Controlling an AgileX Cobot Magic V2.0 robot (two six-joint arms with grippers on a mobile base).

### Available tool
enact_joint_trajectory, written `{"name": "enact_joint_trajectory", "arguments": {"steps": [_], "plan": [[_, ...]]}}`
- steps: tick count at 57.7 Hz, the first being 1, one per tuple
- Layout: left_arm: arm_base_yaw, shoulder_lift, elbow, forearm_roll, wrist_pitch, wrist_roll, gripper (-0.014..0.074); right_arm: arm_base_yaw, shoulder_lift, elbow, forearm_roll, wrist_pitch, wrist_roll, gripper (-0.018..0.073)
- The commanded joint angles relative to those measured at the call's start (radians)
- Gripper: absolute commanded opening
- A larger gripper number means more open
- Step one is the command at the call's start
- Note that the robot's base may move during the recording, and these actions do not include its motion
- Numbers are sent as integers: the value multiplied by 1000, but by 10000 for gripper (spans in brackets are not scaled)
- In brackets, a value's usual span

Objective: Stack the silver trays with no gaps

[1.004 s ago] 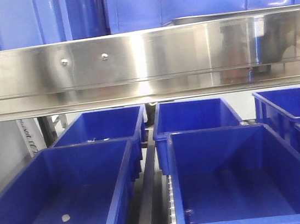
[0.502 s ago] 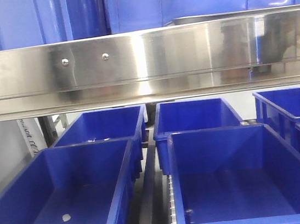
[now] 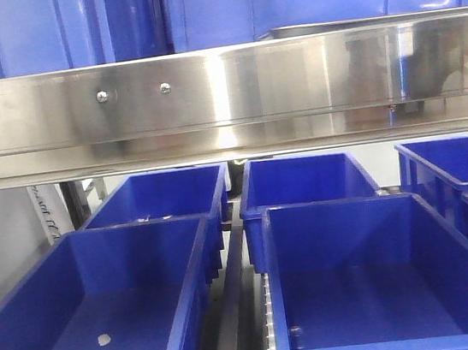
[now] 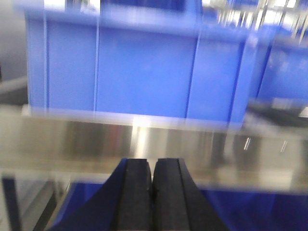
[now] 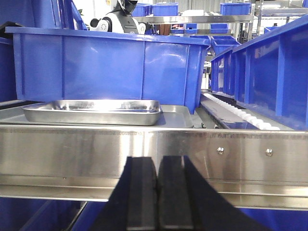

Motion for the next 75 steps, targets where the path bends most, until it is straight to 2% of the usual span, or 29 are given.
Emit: {"name": "enact_joint_trajectory", "arguments": {"steps": [1, 15, 26, 41, 75], "plan": [[-1, -19, 51, 32, -50, 4, -7, -6, -7, 0, -2, -14, 2, -78], [-1, -79, 166, 107, -156, 4, -7, -6, -7, 0, -2, -14, 2, -78], [1, -79, 166, 141, -113, 4, -7, -6, -7, 0, -2, -14, 2, -78], [78, -79, 166, 105, -109, 4, -7, -6, -7, 0, -2, -14, 2, -78], [80, -79, 166, 104, -104, 4, -7, -6, -7, 0, -2, -14, 2, -78]]}}
